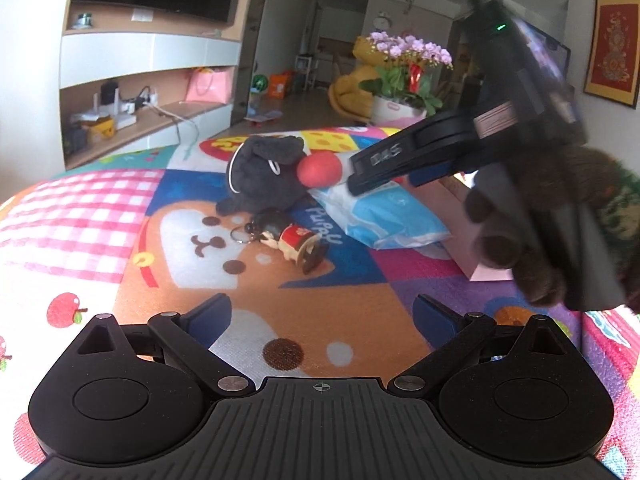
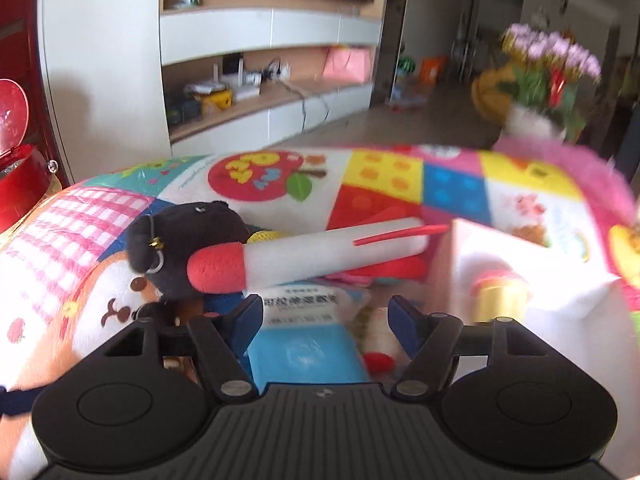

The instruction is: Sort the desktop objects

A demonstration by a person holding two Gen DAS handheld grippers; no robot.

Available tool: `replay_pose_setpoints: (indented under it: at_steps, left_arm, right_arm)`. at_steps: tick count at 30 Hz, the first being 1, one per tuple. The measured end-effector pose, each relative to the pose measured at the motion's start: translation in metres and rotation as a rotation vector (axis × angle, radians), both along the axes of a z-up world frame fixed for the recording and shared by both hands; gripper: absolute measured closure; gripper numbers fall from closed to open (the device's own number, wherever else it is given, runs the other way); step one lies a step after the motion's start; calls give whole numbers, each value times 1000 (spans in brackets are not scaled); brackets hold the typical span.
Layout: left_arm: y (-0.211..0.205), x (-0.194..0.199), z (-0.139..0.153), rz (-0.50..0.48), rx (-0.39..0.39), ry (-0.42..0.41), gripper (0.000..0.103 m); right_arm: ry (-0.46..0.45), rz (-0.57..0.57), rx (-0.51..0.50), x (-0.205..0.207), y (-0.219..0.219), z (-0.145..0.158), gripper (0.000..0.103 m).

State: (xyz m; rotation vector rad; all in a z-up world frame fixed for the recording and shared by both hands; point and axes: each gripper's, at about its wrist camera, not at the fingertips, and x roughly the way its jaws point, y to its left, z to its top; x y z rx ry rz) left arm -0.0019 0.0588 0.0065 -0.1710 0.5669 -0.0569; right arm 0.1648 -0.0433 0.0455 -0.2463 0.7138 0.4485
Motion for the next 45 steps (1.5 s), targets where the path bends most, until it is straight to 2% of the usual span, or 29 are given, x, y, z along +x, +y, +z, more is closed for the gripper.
replay_pose_setpoints:
  at_steps: [3,5,7,14,15,18,19,21,23,24,25,28,30,31,33,36,38,45]
  left_arm:
    - [3,1,0,4,-23,7,3]
    - [4,1,-1,9,-34,11,3]
    - [4,1,0,11,-36,10,3]
    - [5,2,-1,10,-41,23,2]
    - [3,2,-1,-21,-36,34,2]
    - [-5,0,0,-19,15,19,2]
    - [-5,1,0,-22,9,26,2]
    - [-1,2,0,-2,-8,38,2]
    - [2,4,-2,18,-24,50,2]
    - [3,6,-2,24,-28,57,2]
    - [4,7,-3,30,-29,61,2]
    - [2,8,-3,35,-22,68,2]
    - [2,8,-3,43,-14,73,2]
    - [1,9,-3,51,-8,78,2]
    - [-1,9,-3,68,11,84,2]
    - [-4,10,-3,91,42,93,2]
    - [-4,11,-3,94,50,98,2]
    - [-10,13,-4,107,92,113,2]
  right_arm:
    - [2,20,-20,0,10,-9,32]
    - [57,36,-18,-3,11,-15,46]
    - [73,38,-5,-11,5,-17,50]
    - [171,124,89,-73,-38,-7,51]
    - [175,132,98,-83,-45,-6,51]
    - [190,107,161,-103,-75,-2,52]
    - [197,101,173,-107,-85,0,52]
    - [169,77,188,-116,-104,3,51]
    - [106,49,210,-125,-124,13,49]
    - [63,18,222,-127,-136,19,44]
    - [18,-29,233,-128,-148,25,39]
    - [-123,-270,249,-115,-191,32,34]
    - [-198,-433,220,-101,-215,26,33]
    - [-218,-490,203,-92,-223,20,33]
    - [-190,-550,202,-72,-237,6,33]
    - [-88,-558,286,-47,-247,-10,33]
    - [-41,-536,323,-38,-237,-14,31]
    - [-36,-368,330,-41,-189,-11,33]
